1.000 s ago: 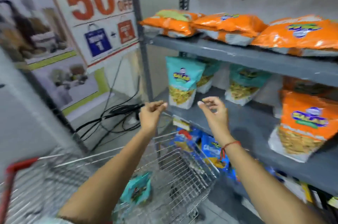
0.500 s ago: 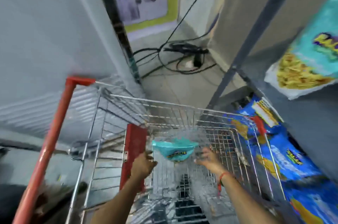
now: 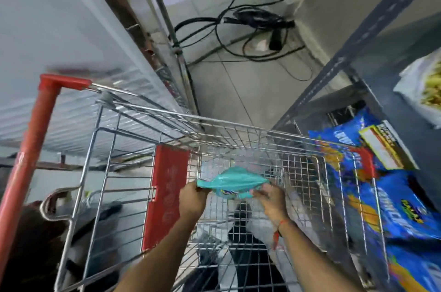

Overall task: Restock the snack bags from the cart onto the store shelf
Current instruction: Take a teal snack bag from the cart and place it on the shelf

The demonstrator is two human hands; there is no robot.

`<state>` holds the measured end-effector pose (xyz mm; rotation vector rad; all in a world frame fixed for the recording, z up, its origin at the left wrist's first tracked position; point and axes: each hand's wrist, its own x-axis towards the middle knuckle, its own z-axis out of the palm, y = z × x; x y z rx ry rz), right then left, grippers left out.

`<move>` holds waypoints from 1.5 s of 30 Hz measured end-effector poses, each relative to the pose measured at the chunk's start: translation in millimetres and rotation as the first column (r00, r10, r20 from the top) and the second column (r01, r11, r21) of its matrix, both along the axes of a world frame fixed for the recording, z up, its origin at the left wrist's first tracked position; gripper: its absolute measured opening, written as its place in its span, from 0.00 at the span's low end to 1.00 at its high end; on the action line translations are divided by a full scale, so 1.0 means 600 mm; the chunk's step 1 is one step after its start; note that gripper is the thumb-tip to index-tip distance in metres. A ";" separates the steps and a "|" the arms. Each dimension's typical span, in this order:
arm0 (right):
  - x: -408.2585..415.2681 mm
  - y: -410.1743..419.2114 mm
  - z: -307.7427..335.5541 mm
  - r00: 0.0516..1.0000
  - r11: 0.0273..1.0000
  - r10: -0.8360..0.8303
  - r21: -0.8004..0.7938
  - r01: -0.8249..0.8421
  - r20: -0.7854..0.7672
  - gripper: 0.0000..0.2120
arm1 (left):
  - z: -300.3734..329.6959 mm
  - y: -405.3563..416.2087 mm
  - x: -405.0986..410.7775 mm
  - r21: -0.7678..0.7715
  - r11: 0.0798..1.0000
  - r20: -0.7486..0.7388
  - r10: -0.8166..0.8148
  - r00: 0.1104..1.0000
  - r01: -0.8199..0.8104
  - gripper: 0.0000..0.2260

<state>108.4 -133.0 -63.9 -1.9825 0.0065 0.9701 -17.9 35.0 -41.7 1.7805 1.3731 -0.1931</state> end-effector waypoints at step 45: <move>-0.132 -0.447 0.794 0.321 0.658 -0.751 0.616 0.433 0.576 0.07 | 0.781 -0.351 0.209 0.043 0.617 0.917 -0.337 0.215 0.786 0.06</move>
